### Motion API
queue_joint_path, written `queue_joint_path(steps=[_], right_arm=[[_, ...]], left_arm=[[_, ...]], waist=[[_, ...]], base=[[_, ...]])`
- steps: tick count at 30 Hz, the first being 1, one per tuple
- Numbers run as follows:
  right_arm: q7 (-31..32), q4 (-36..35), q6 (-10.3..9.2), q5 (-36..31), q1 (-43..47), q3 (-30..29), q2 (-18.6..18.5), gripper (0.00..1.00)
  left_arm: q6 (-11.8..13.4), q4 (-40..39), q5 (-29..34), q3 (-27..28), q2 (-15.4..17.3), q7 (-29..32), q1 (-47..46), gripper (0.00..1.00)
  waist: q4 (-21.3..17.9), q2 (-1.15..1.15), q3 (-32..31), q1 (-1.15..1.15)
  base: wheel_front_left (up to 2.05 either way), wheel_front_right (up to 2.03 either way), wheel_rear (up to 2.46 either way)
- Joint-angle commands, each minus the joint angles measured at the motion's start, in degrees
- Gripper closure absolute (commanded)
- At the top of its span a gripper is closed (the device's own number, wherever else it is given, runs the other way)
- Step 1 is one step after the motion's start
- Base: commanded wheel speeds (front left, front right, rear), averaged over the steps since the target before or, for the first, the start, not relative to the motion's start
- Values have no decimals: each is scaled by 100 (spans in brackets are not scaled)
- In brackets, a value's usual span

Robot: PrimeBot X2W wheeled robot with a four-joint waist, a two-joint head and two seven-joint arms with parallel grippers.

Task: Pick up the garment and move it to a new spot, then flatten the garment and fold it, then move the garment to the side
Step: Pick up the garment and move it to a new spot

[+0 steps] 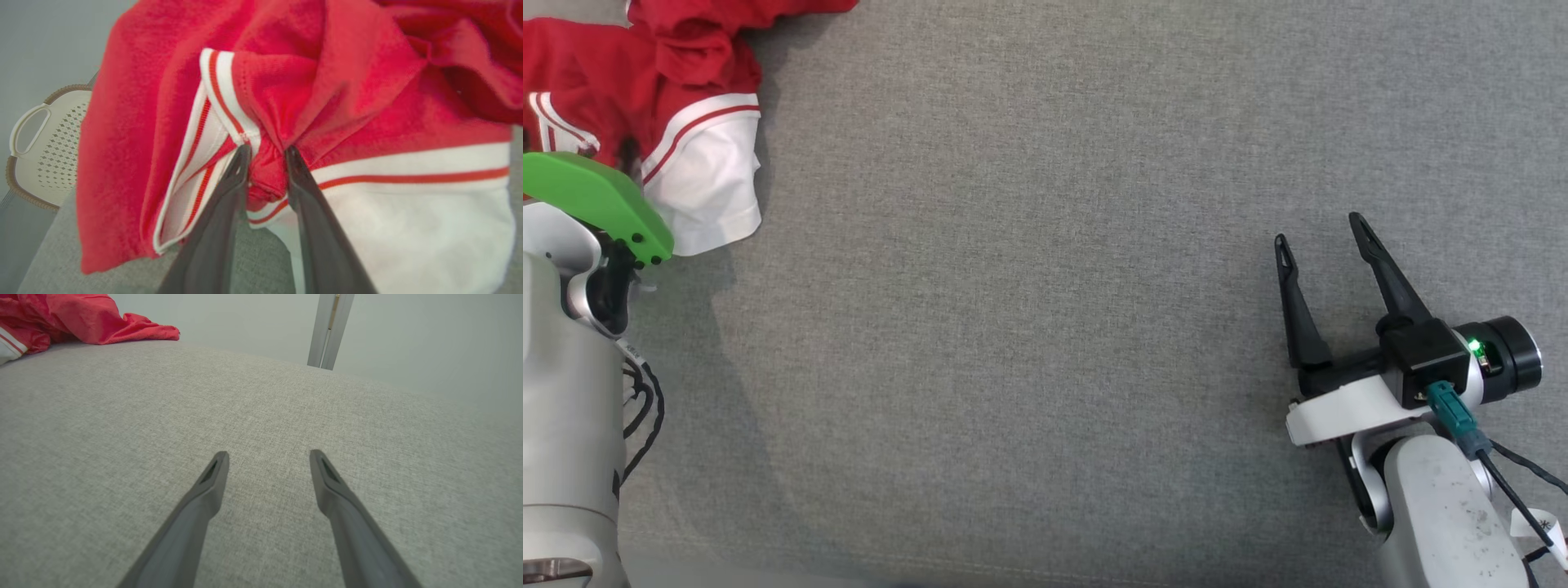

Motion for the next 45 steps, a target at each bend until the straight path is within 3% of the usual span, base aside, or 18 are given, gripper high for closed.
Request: queue_joint_path(steps=[1, 14, 25, 29, 35, 41, 45], right_arm=[[-18, 31, -8, 30, -56, -1, -20, 0], [-18, 316, -8, 517, 205, 46, -19, 0], [-18, 527, -8, 949, 876, -223, -18, 0], [-18, 568, -8, 1019, 1104, -324, -18, 0], [-18, 587, -8, 1136, 1247, -375, -19, 0], [-18, 544, -8, 1221, 1199, -360, -17, 0], [-18, 516, -8, 1308, 1063, -308, -16, 0]], left_arm=[[-44, 27, 17, -32, 43, -81, -114, 100], [-182, -162, 316, -472, 425, -498, -448, 100], [-250, -1053, 690, -1314, 511, -155, -848, 100], [-257, -1556, 585, -1704, 331, 81, -1018, 100], [-257, -2447, -69, -2181, -260, 254, -1371, 100], [-252, -2657, -618, -2218, -918, 262, -1462, 100], [-171, -2483, -706, -2350, -1101, 179, -998, 100]], waist=[[34, 0, -90, -1], [-101, 0, -1282, -1], [-768, 0, -2649, -1], [-1166, 0, -2935, -1], [-1877, 0, -3038, -1], [-2190, 0, -2841, -1], [-2245, 0, -2569, -1]], base=[[0, 0, 0], [0, 0, 0], [0, 0, 0], [0, 0, 0], [0, 0, 0], [0, 0, 0], [0, 0, 0]])
